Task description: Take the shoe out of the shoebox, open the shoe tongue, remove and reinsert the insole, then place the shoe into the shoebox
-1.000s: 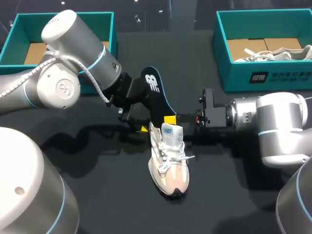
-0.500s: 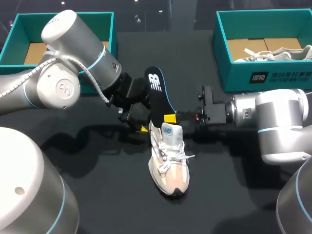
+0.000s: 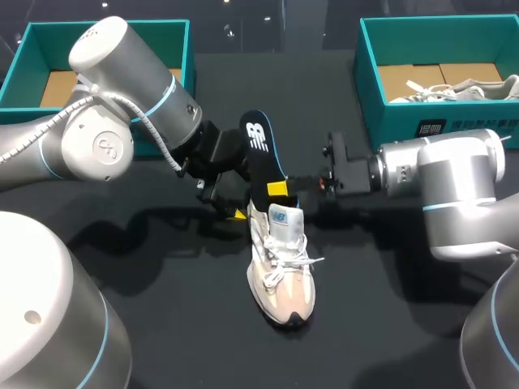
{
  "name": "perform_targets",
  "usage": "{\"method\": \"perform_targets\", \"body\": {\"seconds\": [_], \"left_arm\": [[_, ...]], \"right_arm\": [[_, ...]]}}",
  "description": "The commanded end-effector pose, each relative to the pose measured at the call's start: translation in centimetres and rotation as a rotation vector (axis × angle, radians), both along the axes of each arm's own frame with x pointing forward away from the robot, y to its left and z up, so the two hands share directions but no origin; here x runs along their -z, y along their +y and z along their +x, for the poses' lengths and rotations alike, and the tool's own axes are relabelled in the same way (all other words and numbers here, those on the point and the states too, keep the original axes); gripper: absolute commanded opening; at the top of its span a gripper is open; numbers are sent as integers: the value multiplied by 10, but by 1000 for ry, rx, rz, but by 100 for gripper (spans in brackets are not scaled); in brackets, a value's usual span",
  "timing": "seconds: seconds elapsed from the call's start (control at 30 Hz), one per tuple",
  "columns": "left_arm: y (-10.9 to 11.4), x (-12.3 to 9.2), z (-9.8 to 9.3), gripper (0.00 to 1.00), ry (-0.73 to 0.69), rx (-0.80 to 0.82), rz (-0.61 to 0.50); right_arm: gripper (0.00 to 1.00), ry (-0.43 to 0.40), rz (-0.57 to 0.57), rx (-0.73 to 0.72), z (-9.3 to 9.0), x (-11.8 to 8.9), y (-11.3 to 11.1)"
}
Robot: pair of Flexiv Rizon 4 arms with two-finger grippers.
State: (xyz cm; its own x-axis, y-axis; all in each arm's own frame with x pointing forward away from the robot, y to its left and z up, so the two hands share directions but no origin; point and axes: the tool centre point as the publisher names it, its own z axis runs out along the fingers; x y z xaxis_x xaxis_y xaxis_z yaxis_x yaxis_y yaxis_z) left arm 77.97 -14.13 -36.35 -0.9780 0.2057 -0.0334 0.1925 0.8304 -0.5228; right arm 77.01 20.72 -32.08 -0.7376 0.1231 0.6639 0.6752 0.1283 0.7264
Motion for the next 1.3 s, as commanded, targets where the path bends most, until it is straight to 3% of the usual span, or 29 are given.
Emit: {"method": "perform_targets", "body": {"seconds": [0.03, 0.37, 0.43, 0.5, 1.03, 1.3], "left_arm": [[1, 0, -1, 100, -2, 0, 0], [1, 0, -1, 100, -2, 0, 0], [1, 0, -1, 100, -2, 0, 0], [1, 0, -1, 100, -2, 0, 0], [1, 0, -1, 100, -2, 0, 0], [1, 0, -1, 100, -2, 0, 0]], "right_arm": [[41, 6, -17, -29, 10, -3, 4], [36, 17, -30, -71, 26, -9, 12], [28, 26, -27, -70, 28, -8, 12], [0, 35, -22, -64, 29, -5, 10], [0, 80, 169, -64, 5, 20, -4], [0, 96, 192, -49, -9, 29, -3]]}}
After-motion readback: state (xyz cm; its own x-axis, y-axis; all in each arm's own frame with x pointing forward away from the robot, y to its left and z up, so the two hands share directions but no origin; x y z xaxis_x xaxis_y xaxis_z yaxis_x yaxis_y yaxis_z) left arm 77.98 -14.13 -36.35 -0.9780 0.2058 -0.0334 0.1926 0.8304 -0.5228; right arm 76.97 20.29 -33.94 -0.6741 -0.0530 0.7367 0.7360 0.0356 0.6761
